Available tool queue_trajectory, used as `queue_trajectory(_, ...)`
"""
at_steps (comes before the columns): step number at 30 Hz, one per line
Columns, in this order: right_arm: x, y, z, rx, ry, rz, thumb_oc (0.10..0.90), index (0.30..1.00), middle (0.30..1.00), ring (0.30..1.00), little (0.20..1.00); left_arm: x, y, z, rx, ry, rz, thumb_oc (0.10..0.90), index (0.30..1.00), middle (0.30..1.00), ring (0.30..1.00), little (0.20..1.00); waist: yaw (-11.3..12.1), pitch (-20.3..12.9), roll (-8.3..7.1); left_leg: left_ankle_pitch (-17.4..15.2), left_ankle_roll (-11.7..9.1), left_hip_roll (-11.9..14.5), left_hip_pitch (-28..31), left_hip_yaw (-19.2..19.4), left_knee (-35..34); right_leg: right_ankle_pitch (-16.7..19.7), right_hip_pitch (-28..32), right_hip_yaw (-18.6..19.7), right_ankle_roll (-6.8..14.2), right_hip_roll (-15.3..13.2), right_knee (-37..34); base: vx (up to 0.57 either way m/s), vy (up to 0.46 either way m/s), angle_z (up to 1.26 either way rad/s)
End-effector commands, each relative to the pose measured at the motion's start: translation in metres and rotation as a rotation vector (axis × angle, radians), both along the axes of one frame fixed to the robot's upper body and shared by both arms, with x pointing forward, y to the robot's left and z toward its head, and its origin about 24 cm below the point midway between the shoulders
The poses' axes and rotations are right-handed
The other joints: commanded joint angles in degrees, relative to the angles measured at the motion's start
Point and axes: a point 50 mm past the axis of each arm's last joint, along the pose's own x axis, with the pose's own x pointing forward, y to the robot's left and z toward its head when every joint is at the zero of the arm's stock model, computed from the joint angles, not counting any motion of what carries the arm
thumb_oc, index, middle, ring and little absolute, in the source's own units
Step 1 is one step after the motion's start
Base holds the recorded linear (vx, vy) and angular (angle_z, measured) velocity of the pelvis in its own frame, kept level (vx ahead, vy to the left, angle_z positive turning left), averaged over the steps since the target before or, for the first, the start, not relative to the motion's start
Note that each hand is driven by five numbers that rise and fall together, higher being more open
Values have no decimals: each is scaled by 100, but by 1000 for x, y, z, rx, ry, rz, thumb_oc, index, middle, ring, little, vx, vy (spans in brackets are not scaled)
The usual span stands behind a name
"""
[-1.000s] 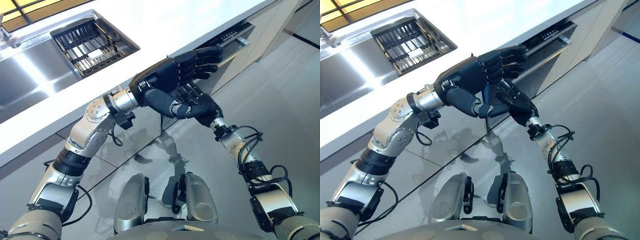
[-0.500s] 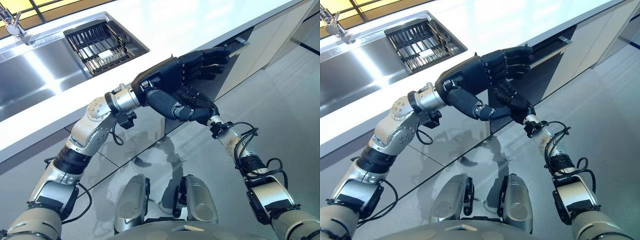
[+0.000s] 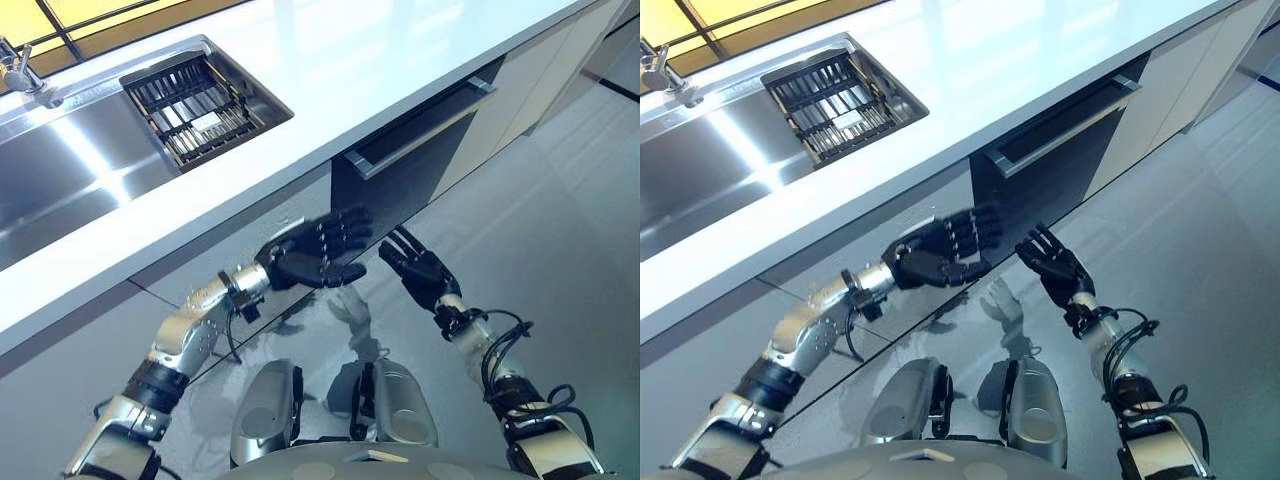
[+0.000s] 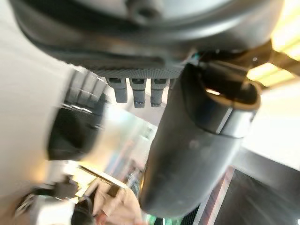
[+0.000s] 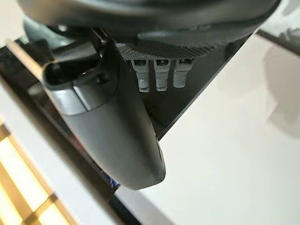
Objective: Pick up plates and place into dishwasher.
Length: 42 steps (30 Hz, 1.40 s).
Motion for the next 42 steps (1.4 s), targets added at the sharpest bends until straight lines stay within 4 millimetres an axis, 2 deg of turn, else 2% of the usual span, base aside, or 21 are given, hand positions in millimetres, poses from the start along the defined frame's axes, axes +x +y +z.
queue_trajectory(1, 19, -1, 31, 24, -201, -47, 800, 900, 900, 900, 900, -7, -5, 4, -87, -77, -38, 800, 900, 900, 900, 900, 24, -472, -15, 464, 360, 36, 208, -124, -580, 956, 505, 294, 198, 19, -697, 16, 3, -6)
queue_trajectory(4, 10, -8, 11, -26, -101, -76, 800, 900, 900, 900, 900, -11, 1, -18, -17, -31, -31, 800, 900, 900, 900, 900, 14, -592, -20, 705, 337, 37, 413, -76, -1140, 1124, 683, 299, 237, 110, -1233, 34, -4, -5)
queue_trajectory(7, -2, -10, -9, -49, -3, -82, 800, 900, 900, 900, 900, -13, 5, -30, 30, -12, -19, 800, 900, 900, 900, 900, -6, -693, -21, 930, 294, 71, 596, -27, -1627, 1283, 819, 300, 277, 177, -1695, 42, -7, -5)
queue_trajectory(8, -13, -7, -23, -39, 73, -83, 800, 900, 900, 900, 900, -16, 10, -39, 99, -19, 0, 800, 900, 900, 900, 900, -29, -791, -17, 1147, 251, 87, 755, 10, -2064, 1428, 937, 303, 318, 227, -2127, 61, -9, -9)
queue_trajectory(9, -14, -6, -25, -38, 82, -82, 800, 900, 900, 900, 900, -16, 11, -40, 105, -19, 4, 800, 900, 900, 900, 900, -31, -800, -18, 1179, 245, 88, 784, 12, -2125, 1451, 963, 305, 322, 233, -2188, 68, -9, -10)
queue_trajectory(14, -49, 3, -60, -49, 260, -76, 800, 900, 900, 900, 900, -34, 27, -77, 281, 34, 71, 800, 900, 900, 900, 900, -96, -1143, -9, 1722, 159, 51, 1144, 73, -3273, 1924, 1321, 320, 426, 362, -3417, 65, -5, -16)
queue_trajectory(16, -64, 6, -73, -65, 336, -77, 800, 900, 900, 900, 900, -48, 33, -101, 347, 124, 114, 800, 900, 900, 900, 900, -115, -1296, 14, 1896, 144, 24, 1250, 105, -3733, 2136, 1419, 349, 482, 394, -3863, 62, 17, -5)
queue_trajectory(19, -75, 7, -83, -70, 404, -109, 800, 900, 900, 900, 900, -61, 38, -122, 423, 204, 163, 800, 900, 900, 900, 900, -128, -1413, 41, 1987, 147, 5, 1334, 143, -4039, 2261, 1481, 379, 522, 402, -4138, 55, 22, -7)
queue_trajectory(20, -82, 9, -88, -69, 440, -122, 800, 900, 900, 900, 900, -71, 43, -137, 468, 277, 227, 800, 900, 900, 900, 900, -148, -1495, 53, 2029, 151, -25, 1377, 165, -4210, 2326, 1515, 410, 545, 417, -4300, 77, 32, -11)
queue_trajectory(22, -87, 12, -92, -112, 461, -97, 800, 900, 900, 900, 900, -78, 45, -147, 507, 329, 252, 800, 900, 900, 900, 900, -168, -1552, 59, 2044, 162, -45, 1414, 183, -4319, 2366, 1535, 439, 557, 422, -4414, 64, 30, -14)
queue_trajectory(23, -93, 17, -96, -204, 488, -43, 800, 900, 900, 900, 900, -88, 47, -158, 592, 374, 262, 800, 900, 900, 900, 900, -200, -1608, 67, 2073, 165, -66, 1429, 226, -4424, 2413, 1541, 449, 580, 422, -4512, 45, 29, -10)
queue_trajectory(26, -98, 23, -101, -280, 513, 35, 800, 900, 900, 900, 900, -102, 50, -172, 663, 479, 313, 800, 900, 900, 900, 900, -251, -1666, 87, 2126, 165, -92, 1453, 262, -4586, 2469, 1554, 441, 614, 428, -4635, 43, 32, -2)
queue_trajectory(28, -105, 29, -105, -374, 537, 116, 800, 900, 900, 900, 900, -121, 58, -186, 723, 624, 407, 800, 900, 900, 900, 900, -289, -1739, 83, 2154, 152, -121, 1451, 214, -4687, 2512, 1575, 438, 628, 432, -4765, 46, 20, 0)
queue_trajectory(32, -120, 31, -114, -488, 606, 236, 800, 900, 900, 900, 900, -139, 65, -195, 829, 722, 509, 800, 900, 900, 900, 900, -280, -1808, 25, 2119, 157, -119, 1452, 223, -4649, 2465, 1589, 405, 620, 408, -4741, 55, -2, 3)
queue_trajectory(38, -137, 37, -121, -515, 660, 352, 800, 900, 900, 900, 900, -154, 66, -201, 907, 770, 568, 800, 900, 900, 900, 900, -223, -1842, -50, 2076, 169, -125, 1467, 206, -4611, 2422, 1628, 353, 603, 419, -4722, 50, -14, 7)
queue_trajectory(42, -142, 36, -123, -510, 688, 359, 800, 900, 900, 900, 900, -163, 67, -203, 936, 810, 577, 800, 900, 900, 900, 900, -189, -1827, -62, 2059, 179, -128, 1479, 194, -4599, 2403, 1643, 318, 595, 422, -4709, 14, -4, 2)
